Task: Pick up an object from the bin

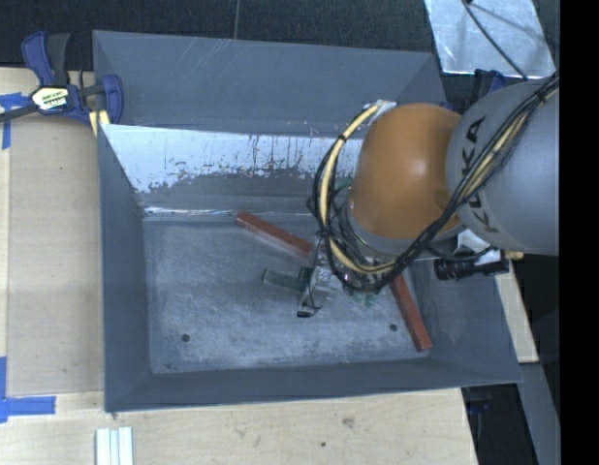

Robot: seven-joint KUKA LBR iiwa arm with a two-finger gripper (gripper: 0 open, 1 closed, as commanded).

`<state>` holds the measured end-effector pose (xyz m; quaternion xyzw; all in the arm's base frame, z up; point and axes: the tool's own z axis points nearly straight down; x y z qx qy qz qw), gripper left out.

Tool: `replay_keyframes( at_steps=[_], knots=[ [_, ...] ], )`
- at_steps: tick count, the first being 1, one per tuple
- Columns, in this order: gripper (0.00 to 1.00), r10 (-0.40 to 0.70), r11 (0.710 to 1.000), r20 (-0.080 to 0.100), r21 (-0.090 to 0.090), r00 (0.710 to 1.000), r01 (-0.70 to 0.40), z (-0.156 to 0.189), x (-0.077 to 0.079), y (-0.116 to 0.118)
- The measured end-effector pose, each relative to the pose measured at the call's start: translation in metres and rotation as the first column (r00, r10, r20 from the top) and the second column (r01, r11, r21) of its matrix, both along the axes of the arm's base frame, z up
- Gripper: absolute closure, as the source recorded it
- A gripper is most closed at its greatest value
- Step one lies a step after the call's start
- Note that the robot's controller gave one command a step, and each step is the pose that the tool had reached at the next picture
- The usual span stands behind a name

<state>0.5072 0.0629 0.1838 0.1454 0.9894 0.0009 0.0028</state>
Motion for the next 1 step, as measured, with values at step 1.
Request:
replay_keyframes(
  at_steps=[1],
  knots=[
    [1.0, 0.0, 1.0, -0.001, 0.0, 1.0, 0.0, 0.0136, 0.0013, -0.0006]
  ],
)
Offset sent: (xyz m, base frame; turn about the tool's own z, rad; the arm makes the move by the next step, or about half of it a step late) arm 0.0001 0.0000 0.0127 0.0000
